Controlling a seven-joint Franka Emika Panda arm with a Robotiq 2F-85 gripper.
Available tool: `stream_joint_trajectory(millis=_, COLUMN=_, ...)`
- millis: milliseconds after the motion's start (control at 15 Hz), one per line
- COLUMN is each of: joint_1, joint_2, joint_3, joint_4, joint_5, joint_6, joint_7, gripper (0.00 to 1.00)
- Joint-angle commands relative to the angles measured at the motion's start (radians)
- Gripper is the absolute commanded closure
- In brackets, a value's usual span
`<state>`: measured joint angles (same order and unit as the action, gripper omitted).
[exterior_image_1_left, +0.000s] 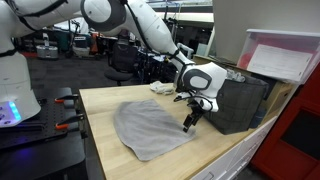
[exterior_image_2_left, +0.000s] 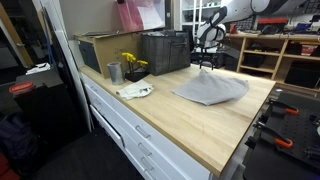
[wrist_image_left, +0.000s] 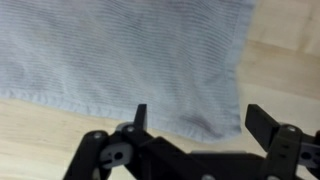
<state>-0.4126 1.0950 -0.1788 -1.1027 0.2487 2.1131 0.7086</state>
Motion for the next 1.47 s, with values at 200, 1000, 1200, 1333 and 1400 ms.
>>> stream_joint_trajectory(millis=200, joint_1=0.007, joint_2=-0.196, joint_3=0.085, joint_4=-0.392, joint_5=-0.013, joint_6=-0.003, joint_7=-0.295, gripper=0.00)
stream_joint_trajectory(millis=1000, joint_1=0.181, joint_2=-0.440, joint_3=-0.030, joint_4=-0.841, joint_5=-0.095, joint_6=0.288, joint_7=-0.501, gripper=0.00)
stream_joint_trajectory(millis=1200, joint_1=0.193, joint_2=-0.425, joint_3=-0.039, joint_4=-0.820, joint_5=-0.102, joint_6=0.325, joint_7=-0.487, gripper=0.00)
stream_joint_trajectory(millis=1333, joint_1=0.192, joint_2=-0.373, joint_3=-0.037, joint_4=-0.750, joint_5=-0.097, joint_6=0.309, joint_7=-0.475, gripper=0.00)
stream_joint_trajectory(millis=1400, joint_1=0.189, joint_2=-0.348, joint_3=-0.034, joint_4=-0.716, joint_5=-0.091, joint_6=0.299, joint_7=-0.466, gripper=0.00)
